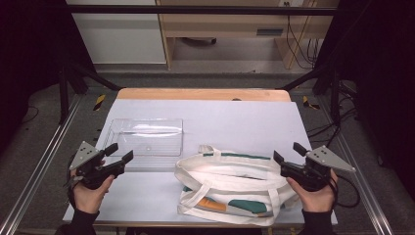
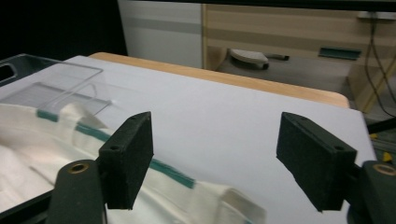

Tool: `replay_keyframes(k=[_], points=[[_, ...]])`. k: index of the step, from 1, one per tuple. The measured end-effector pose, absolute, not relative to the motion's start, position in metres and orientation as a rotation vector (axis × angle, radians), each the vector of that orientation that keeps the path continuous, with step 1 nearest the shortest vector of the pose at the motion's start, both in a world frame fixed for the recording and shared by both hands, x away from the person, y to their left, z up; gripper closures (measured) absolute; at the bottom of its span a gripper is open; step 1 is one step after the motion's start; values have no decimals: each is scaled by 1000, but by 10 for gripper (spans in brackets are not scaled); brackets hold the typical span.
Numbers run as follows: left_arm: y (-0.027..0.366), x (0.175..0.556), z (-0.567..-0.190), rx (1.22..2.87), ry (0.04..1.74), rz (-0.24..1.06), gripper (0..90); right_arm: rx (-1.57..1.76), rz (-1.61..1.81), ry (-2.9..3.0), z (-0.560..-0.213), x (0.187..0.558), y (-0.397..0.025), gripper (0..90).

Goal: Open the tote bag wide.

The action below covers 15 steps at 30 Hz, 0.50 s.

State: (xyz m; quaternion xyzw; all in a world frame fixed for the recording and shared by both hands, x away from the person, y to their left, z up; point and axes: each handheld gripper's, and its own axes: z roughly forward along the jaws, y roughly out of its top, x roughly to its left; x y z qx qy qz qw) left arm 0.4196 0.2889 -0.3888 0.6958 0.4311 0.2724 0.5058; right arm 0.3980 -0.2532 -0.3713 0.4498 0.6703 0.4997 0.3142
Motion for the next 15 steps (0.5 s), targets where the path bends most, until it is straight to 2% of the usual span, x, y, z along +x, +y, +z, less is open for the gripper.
replay_keyframes(k=[15], points=[[234,429,-376,1746,929,585,356,1144,1319,1929,-386,395,-207,332]])
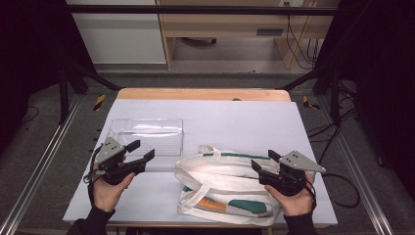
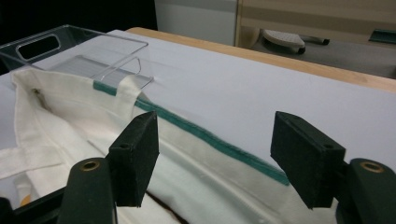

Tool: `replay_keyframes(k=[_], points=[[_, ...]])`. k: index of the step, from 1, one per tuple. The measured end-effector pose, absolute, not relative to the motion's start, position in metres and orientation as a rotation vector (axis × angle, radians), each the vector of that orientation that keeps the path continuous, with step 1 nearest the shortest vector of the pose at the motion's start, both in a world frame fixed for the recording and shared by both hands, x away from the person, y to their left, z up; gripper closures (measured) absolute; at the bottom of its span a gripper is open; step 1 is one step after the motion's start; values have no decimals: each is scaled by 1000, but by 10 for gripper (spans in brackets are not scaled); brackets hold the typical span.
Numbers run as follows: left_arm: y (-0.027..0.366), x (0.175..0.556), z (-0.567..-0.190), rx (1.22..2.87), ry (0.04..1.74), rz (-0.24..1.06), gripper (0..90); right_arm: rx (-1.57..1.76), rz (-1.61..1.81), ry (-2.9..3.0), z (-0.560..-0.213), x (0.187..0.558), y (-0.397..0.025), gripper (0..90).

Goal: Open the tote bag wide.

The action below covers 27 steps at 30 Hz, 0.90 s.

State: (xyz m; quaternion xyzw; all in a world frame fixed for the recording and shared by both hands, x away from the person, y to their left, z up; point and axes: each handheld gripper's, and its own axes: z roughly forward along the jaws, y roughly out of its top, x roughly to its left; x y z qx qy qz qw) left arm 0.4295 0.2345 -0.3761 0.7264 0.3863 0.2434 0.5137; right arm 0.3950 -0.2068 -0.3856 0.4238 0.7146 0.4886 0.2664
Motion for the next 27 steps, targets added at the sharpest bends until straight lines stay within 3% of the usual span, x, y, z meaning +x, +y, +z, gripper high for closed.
replay_keyframes(k=[21,27], points=[[157,442,-391,1876,833,443,411,1060,1333,2141,-417,382,-157,365],[141,455,-402,1963,835,393,500,1034,1347,2176,-422,379,-144,330]])
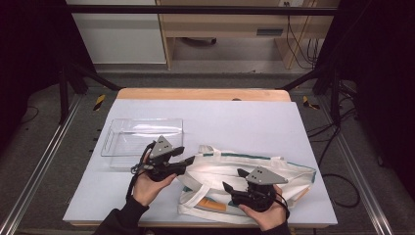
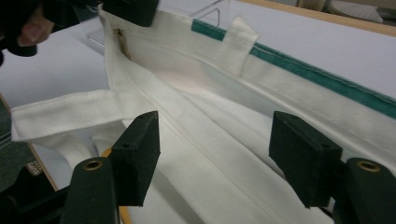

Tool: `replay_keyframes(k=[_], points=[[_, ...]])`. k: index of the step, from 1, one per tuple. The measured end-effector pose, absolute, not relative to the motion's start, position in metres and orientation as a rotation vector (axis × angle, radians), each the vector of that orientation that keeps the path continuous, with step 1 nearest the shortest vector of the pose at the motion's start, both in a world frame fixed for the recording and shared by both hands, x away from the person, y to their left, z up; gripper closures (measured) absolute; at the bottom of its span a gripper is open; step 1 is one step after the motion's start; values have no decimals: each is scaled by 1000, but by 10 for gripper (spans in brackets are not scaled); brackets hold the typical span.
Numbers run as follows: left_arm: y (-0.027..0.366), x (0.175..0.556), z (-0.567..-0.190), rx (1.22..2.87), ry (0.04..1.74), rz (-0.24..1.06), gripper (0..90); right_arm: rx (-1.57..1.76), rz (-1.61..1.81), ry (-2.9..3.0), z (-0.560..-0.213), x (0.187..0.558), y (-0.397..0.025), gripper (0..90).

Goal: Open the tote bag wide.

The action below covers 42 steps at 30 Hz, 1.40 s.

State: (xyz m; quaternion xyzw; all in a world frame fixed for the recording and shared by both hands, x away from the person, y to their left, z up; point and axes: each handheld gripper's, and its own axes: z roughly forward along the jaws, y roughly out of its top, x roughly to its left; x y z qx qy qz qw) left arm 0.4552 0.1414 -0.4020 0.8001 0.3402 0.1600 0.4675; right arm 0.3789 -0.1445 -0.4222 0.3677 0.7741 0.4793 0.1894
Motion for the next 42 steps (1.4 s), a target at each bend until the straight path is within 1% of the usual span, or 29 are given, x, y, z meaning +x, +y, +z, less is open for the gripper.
replay_keyframes(k=[2,5,6,8,11,14,16,17,19,20,22,24,27,29,35,42], points=[[140,457,-404,1975,841,379,554,1021,1351,2188,-426,378,-139,297],[137,459,-409,2005,856,345,678,1013,1346,2204,-430,378,-133,273],[137,459,-411,2019,860,329,707,1000,1343,2221,-434,378,-127,241],[138,459,-412,2019,862,302,762,985,1333,2230,-438,378,-122,221],[142,458,-413,1999,864,266,809,963,1318,2238,-440,377,-118,219],[147,455,-420,1962,862,245,829,944,1298,2255,-442,377,-116,309],[146,454,-421,1973,847,274,837,929,1311,2256,-443,377,-116,399],[146,454,-421,1973,847,274,839,929,1311,2256,-443,377,-116,399],[145,452,-422,1972,839,296,840,898,1328,2280,-445,377,-116,508],[145,452,-421,1965,841,291,840,885,1340,2295,-444,377,-117,600],[145,451,-421,1960,844,290,840,878,1357,2320,-444,377,-117,699],[144,449,-421,1963,844,293,841,873,1352,2332,-444,376,-116,777],[144,448,-421,1953,851,279,843,878,1354,2323,-444,376,-118,857],[144,447,-420,1952,851,281,843,895,1364,2317,-443,377,-119,875],[142,447,-420,1942,867,299,851,930,1365,2347,-438,374,-118,886],[134,446,-423,1897,930,350,853,928,1398,2451,-439,359,-116,889]])
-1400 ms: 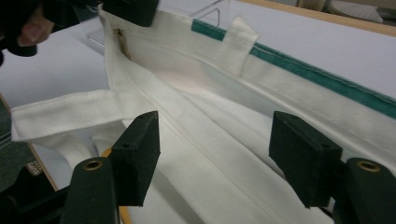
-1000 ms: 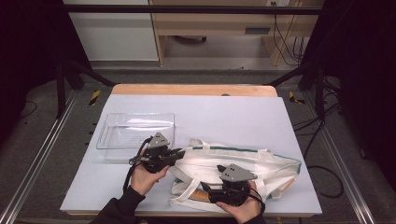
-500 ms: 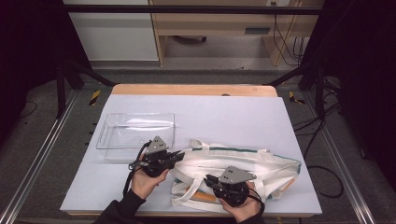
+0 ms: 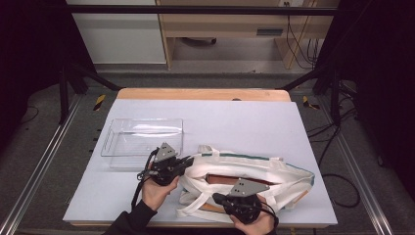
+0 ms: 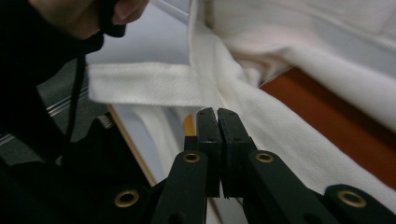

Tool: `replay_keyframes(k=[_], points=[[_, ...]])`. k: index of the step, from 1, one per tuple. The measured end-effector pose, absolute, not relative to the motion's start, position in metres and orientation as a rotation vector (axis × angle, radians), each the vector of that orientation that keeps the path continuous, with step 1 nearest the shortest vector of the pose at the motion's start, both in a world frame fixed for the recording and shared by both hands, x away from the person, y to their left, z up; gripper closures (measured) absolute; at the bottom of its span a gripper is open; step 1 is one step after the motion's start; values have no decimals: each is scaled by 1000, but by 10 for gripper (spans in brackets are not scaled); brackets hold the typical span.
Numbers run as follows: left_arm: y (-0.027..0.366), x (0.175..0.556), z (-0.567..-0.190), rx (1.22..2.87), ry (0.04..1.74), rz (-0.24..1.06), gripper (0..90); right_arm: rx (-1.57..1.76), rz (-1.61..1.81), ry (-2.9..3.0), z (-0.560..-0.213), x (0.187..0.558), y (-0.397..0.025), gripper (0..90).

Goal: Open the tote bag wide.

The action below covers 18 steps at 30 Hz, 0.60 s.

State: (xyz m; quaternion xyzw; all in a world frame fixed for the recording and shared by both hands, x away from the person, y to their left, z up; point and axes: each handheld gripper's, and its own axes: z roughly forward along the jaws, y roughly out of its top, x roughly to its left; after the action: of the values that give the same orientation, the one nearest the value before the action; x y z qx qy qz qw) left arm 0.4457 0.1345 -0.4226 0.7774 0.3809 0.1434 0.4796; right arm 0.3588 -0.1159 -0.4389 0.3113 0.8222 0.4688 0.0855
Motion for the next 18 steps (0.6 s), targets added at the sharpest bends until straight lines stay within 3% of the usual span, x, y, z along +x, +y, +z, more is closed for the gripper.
replay_keyframes(k=[8,14,18], points=[[127,440,-431,1932,904,384,841,1010,1335,2540,-465,353,-112,888],[126,438,-431,1933,879,389,778,1037,1327,2553,-478,357,-112,875],[131,434,-422,1901,857,393,687,996,1344,2530,-472,355,-113,752]])
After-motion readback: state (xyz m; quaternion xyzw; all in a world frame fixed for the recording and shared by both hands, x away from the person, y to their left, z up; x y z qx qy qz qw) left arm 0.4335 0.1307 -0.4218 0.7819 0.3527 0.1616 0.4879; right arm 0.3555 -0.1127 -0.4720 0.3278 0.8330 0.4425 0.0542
